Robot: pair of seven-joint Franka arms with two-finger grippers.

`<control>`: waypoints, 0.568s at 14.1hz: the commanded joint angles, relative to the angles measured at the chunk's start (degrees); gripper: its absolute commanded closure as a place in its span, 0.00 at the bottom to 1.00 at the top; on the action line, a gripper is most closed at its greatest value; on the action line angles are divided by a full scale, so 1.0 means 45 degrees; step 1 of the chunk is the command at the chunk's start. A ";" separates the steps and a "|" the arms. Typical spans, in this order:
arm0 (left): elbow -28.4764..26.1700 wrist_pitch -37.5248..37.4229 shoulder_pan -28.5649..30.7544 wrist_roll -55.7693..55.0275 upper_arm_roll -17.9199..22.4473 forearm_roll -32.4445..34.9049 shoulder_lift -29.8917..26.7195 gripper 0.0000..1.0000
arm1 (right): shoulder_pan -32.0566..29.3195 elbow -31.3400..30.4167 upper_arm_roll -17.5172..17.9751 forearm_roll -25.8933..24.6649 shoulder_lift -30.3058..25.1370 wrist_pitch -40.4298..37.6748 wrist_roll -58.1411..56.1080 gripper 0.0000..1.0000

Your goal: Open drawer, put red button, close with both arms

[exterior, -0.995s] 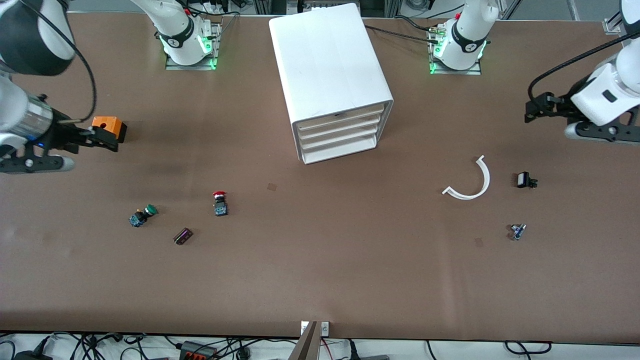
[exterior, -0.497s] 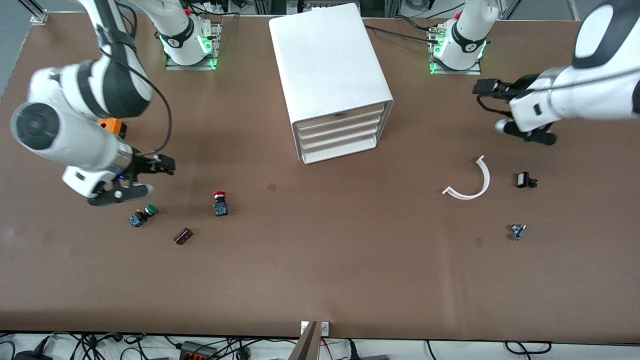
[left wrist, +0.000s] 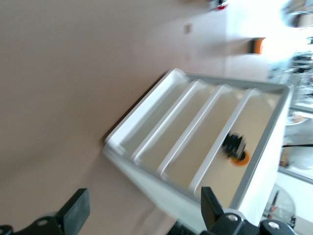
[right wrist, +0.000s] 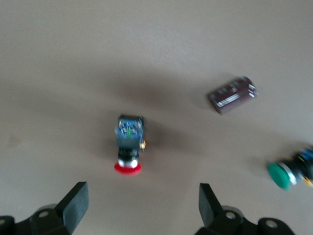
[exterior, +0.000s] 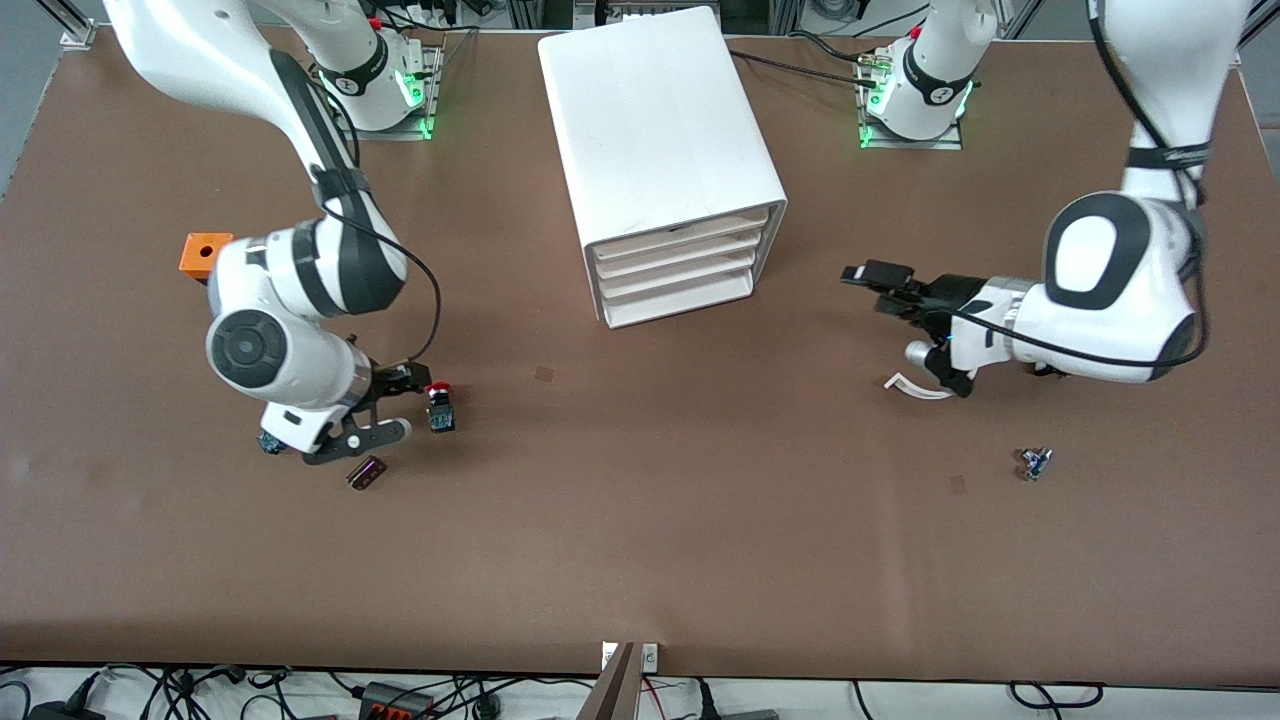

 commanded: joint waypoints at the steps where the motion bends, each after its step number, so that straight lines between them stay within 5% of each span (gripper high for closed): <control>1: -0.1954 0.1878 0.0018 0.1342 -0.1071 -0.1638 -0.0451 0.00 | 0.0333 0.0448 0.0009 0.0159 0.1034 0.0692 0.0006 0.00; 4: -0.2543 0.3265 0.0018 0.2121 -0.2204 -0.1700 -0.0061 0.00 | 0.0393 0.0448 0.0009 0.0606 0.1640 0.1047 -0.0033 0.00; 8: -0.2896 0.3798 0.0018 0.4287 -0.2422 -0.2400 0.0835 0.03 | 0.0393 0.0448 0.0009 0.0843 0.2149 0.1085 -0.0228 0.00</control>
